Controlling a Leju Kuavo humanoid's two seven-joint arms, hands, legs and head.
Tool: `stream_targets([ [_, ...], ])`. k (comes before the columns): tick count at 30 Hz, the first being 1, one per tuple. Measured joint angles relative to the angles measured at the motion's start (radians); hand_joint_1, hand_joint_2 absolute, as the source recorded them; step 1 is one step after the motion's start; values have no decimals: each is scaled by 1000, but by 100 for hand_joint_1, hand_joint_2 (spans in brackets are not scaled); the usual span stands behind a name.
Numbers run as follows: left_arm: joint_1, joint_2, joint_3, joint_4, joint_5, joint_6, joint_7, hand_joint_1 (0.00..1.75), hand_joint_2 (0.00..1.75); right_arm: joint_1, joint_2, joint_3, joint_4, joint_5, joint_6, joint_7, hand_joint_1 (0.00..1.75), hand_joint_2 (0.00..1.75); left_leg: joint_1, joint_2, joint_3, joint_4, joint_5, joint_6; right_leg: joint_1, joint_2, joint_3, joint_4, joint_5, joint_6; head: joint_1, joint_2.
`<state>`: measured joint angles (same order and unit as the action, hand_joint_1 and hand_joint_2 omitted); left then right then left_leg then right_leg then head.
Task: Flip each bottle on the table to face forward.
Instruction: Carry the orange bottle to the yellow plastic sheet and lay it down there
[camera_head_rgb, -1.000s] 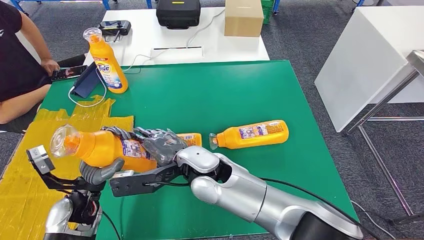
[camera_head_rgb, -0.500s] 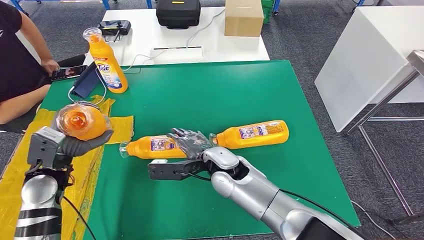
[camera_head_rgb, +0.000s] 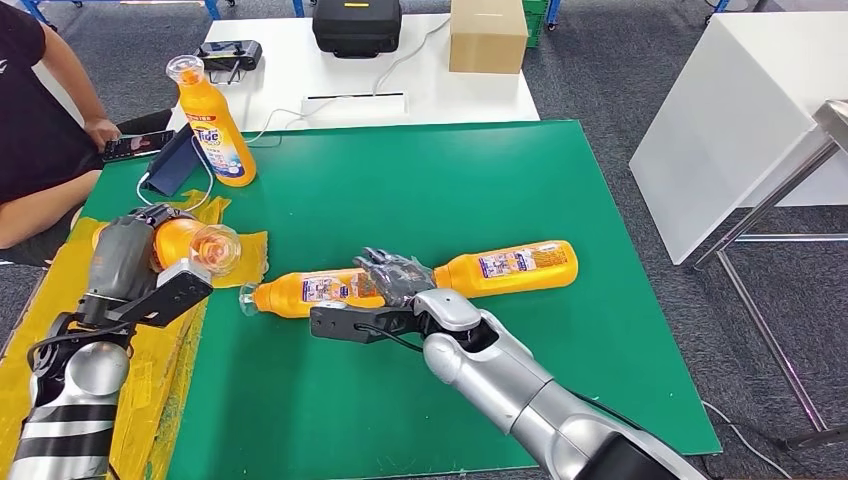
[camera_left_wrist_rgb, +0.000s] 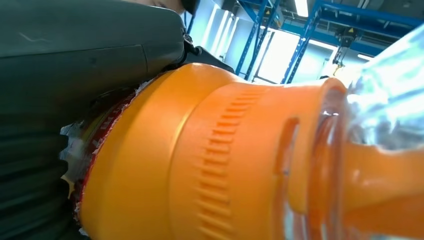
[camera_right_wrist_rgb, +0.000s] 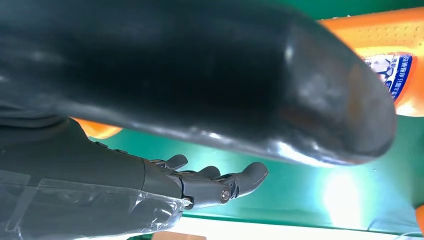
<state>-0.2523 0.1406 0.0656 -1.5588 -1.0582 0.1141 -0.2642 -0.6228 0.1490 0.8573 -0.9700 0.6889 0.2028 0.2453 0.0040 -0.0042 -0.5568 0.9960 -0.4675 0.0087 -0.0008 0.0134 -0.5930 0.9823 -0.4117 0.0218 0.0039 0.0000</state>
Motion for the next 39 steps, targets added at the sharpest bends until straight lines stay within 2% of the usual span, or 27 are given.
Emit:
stream_targets([
  [7, -15, 8, -21, 33, -74, 10, 34, 175, 175, 0, 13, -13, 22, 14, 3, -6, 0, 0, 0, 0, 0, 0, 0, 0, 0, 0, 0, 0, 0, 0, 0, 0],
  [12, -67, 3, -77, 119, -220, 30, 142, 175, 175, 2, 35, -16, 30, 44, 24, -17, 0, 0, 0, 0, 0, 0, 0, 0, 0, 0, 0, 0, 0, 0, 0, 0],
  [20, -216, -24, -147, 327, -334, 9, 312, 175, 175, -1, 43, 8, 4, 22, 89, -25, 0, 0, 0, -1, 0, 0, 1, 0, 0, 0, 0, 0, 0, 0, 0, 0],
  [27, -285, -29, -158, 456, -355, 3, 337, 175, 175, -2, 42, 45, -38, 7, 99, -19, 0, 0, 0, 0, 0, 0, 1, 0, 0, 0, 0, 0, 0, 0, 0, 0],
  [39, -341, -12, -154, 613, -395, -22, 391, 175, 175, -10, 29, 142, -150, -40, 121, -4, 0, 0, 0, 0, -1, 0, 1, 0, 0, 0, 0, 0, 0, 0, 0, 0],
])
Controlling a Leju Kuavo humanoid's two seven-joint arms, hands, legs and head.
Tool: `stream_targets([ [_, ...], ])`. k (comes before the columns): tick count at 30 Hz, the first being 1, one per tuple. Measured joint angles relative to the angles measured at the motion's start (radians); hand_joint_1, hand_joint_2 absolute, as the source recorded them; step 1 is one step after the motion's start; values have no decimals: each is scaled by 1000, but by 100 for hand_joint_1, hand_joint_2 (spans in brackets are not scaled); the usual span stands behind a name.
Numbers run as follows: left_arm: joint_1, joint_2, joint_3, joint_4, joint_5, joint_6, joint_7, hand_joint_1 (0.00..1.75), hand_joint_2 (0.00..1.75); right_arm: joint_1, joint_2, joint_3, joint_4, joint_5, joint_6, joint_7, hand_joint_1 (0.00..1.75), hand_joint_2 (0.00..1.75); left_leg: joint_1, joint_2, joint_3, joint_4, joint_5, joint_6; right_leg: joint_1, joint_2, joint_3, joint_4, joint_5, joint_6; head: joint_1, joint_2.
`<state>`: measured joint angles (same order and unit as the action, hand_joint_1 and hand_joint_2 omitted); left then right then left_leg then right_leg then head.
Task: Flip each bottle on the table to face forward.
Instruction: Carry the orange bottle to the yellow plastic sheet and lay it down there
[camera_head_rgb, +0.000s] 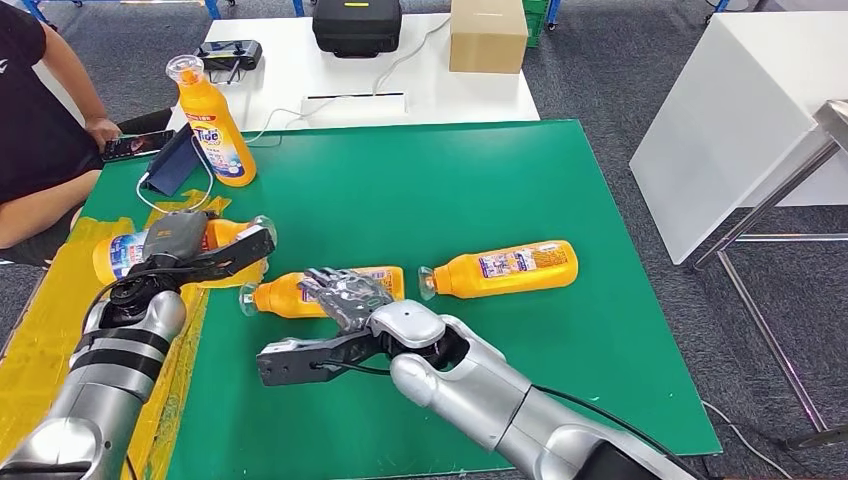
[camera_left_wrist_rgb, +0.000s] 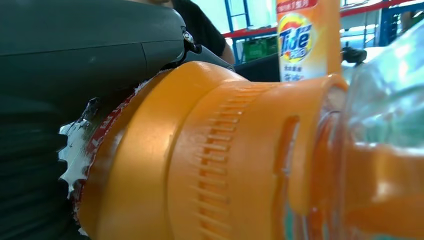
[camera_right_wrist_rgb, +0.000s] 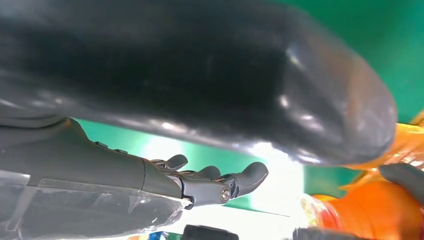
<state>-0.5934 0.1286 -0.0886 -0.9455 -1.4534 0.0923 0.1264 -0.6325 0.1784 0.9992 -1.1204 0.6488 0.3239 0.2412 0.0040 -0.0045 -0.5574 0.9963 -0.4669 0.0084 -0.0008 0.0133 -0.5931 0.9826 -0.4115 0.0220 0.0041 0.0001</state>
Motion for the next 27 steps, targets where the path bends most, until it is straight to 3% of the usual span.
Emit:
stream_targets([
  [4, -19, 15, 0, 42, -37, -8, 25, 168, 175, -7, -2, 26, -23, -13, 2, 4, 0, 0, 0, 0, 0, 0, 0, 0, 0, 0, 0, 0, 0, 0, 0, 0],
  [5, -24, 18, 0, 54, -45, -13, 29, 124, 175, -8, -2, 33, -29, -16, 3, 5, 0, 0, 0, 0, 0, 0, 0, 0, 0, 0, 0, 0, 0, 0, 0, 0],
  [8, -34, 28, 0, 89, -59, -28, 37, 0, 44, -13, -3, 50, -41, -21, 7, 8, 0, 0, 0, 0, 0, 0, 0, 0, 0, 0, 0, 0, 0, 0, 0, 0],
  [9, -38, 30, 0, 100, -61, -34, 36, 0, 0, -14, -4, 55, -44, -23, 8, 8, 0, 0, 0, 0, 0, 0, 0, 0, 0, 0, 0, 0, 0, 0, 0, 0],
  [27, -65, 39, -3, 155, -46, -112, -36, 0, 0, -28, -6, 97, -47, -40, 6, 10, 0, 0, 0, 0, 0, 0, 0, 0, 0, 0, 0, 0, 0, 0, 0, 0],
])
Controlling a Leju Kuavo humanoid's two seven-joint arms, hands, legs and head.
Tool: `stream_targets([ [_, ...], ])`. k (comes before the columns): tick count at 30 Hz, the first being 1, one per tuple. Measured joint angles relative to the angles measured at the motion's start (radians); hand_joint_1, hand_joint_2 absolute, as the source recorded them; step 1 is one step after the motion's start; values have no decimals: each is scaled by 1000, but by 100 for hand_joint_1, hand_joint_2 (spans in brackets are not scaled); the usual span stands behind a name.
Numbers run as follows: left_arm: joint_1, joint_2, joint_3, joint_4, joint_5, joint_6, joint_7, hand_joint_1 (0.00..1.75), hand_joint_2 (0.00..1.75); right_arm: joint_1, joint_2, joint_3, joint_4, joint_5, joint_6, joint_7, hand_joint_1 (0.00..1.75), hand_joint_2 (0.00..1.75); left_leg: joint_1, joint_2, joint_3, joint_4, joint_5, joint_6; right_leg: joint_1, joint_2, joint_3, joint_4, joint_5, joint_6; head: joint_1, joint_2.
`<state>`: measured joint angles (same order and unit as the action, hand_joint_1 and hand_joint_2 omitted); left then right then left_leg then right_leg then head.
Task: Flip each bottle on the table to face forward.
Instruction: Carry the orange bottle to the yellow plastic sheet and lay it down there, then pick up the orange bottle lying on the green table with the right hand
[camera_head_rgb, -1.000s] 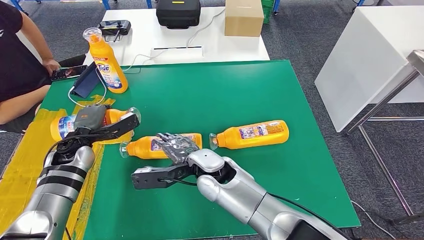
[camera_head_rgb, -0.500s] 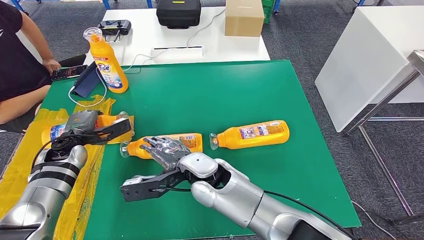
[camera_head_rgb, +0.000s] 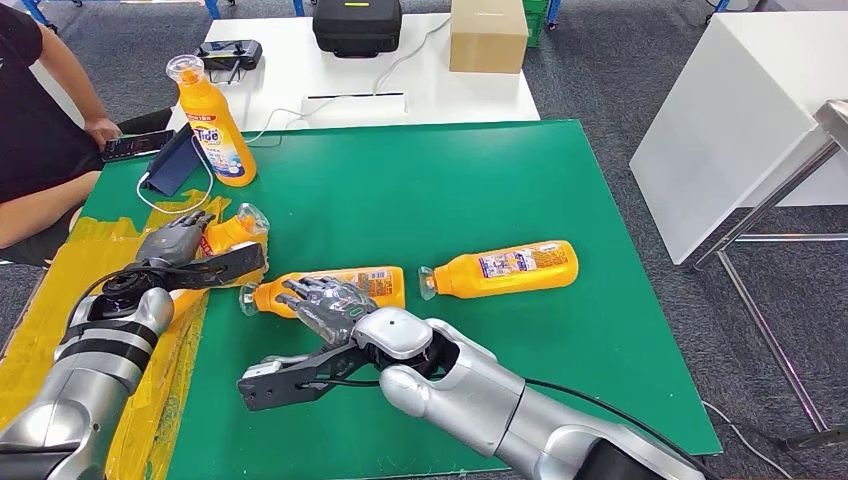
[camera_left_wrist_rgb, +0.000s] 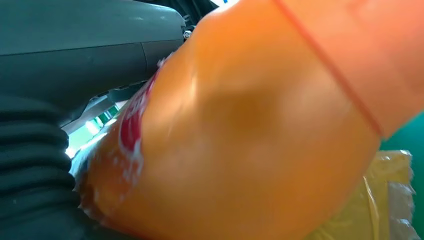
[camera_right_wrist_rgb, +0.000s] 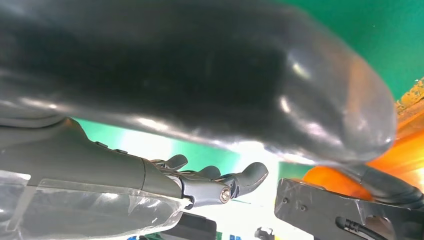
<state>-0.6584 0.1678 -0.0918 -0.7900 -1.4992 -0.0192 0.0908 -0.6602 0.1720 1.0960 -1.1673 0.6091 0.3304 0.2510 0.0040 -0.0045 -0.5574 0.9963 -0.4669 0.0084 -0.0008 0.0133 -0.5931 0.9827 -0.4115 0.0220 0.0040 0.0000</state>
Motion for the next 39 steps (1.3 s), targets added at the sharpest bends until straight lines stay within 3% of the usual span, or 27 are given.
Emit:
stream_targets([
  [12, -20, 13, -10, 6, 46, -29, -43, 0, 0, -2, 0, 3, 0, -9, 0, 0, 0, 0, 0, 0, 0, 0, 0, 0, 0, 0, 0, 0, 0, 0, 0, 0],
  [27, -26, 36, -16, 15, 31, 7, 0, 0, 0, -2, -1, 3, 0, -10, -2, 0, 0, 0, 0, 0, 0, 0, 0, 0, 0, 0, 0, 0, 0, 0, 0, 0],
  [30, -26, 35, -8, 14, 88, 39, -9, 0, 0, -2, -3, 3, 0, -9, -3, 0, 0, 0, 0, 0, 0, 0, 0, 0, 0, 0, 0, 0, 0, 0, 0, 0],
  [33, -14, 18, 49, -11, 273, 86, -64, 0, 0, -2, -13, 3, 0, 1, -12, 6, 0, 0, 0, 0, 0, 0, 0, 0, 0, 0, 0, 0, 0, 0, 0, 0],
  [37, 7, -6, 138, -73, 448, 81, -113, 0, 0, -2, -27, 3, 1, 14, -23, 12, 0, 175, 0, 0, 0, 0, 0, 0, 0, 0, 0, 0, 0, 0, 0, 0],
  [39, 16, -26, 178, -101, 596, 40, -147, 0, 0, -1, -30, 0, 6, 22, -33, 14, 0, 175, 0, -1, 0, 0, 0, 0, 0, 0, 0, 0, 0, 0, 0, 0],
])
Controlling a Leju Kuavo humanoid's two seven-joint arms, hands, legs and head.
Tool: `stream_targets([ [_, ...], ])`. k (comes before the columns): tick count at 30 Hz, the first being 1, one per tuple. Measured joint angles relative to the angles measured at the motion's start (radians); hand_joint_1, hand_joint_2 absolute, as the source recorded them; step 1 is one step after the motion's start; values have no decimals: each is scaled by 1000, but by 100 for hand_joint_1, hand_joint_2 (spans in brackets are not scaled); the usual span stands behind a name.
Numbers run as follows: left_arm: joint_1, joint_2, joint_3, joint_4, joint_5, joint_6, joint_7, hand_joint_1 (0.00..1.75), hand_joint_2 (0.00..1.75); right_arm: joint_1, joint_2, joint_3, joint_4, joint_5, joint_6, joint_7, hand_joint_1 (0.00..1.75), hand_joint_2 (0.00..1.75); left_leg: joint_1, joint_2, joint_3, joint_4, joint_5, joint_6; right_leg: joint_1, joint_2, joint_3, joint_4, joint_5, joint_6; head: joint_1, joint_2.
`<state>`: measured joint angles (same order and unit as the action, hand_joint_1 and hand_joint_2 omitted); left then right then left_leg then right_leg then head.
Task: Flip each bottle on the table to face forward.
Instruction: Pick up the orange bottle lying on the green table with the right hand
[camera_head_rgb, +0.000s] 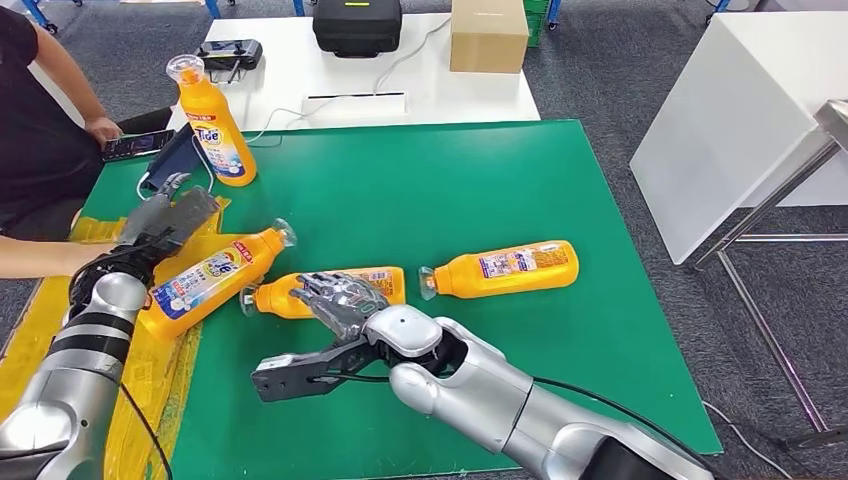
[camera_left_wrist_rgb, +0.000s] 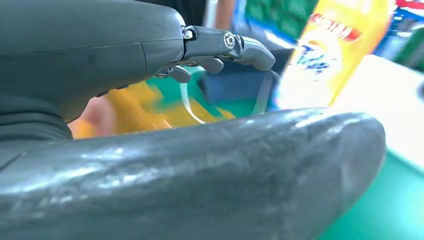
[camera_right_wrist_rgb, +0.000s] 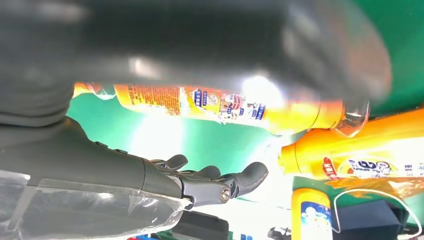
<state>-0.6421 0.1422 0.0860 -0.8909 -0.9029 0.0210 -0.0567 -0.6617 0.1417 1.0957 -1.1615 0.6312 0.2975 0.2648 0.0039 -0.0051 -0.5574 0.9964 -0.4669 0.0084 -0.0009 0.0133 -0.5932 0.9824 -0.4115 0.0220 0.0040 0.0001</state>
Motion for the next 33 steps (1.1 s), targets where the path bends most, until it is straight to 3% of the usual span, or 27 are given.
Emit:
stream_targets([
  [3, 19, -46, 75, -73, 323, -70, -27, 0, 0, 0, -2, -19, 37, 14, -22, -3, 0, 175, 0, -1, 0, 0, 0, 0, 0, 0, 0, 0, 0, 0, 0, 0],
  [6, 47, -83, 106, -165, 579, -77, -16, 0, 0, 1, -5, -49, 103, 44, -58, -19, 0, 175, 0, 0, 0, 0, 0, 0, 0, 0, 0, 0, 0, 0, 0, 0],
  [12, 129, -127, 104, -356, 874, -75, -1, 0, 0, 5, -7, -122, 213, 105, -111, -30, 0, 175, 0, 0, 0, 0, 0, 0, 0, 0, 0, 0, 0, 0, 0, 0],
  [19, 184, -150, 82, -481, 923, -87, -4, 0, 0, 16, 13, -176, 263, 132, -122, -21, 0, 175, 0, 0, 0, 0, 0, 0, 0, 0, 0, 0, 0, 0, 0, 0],
  [33, 223, -168, 48, -563, 948, -117, -11, 0, 0, 19, 39, -216, 319, 172, -123, -15, 0, 175, 0, 0, 0, 0, 0, 0, 0, 0, 0, 0, 0, 0, 0, 0],
])
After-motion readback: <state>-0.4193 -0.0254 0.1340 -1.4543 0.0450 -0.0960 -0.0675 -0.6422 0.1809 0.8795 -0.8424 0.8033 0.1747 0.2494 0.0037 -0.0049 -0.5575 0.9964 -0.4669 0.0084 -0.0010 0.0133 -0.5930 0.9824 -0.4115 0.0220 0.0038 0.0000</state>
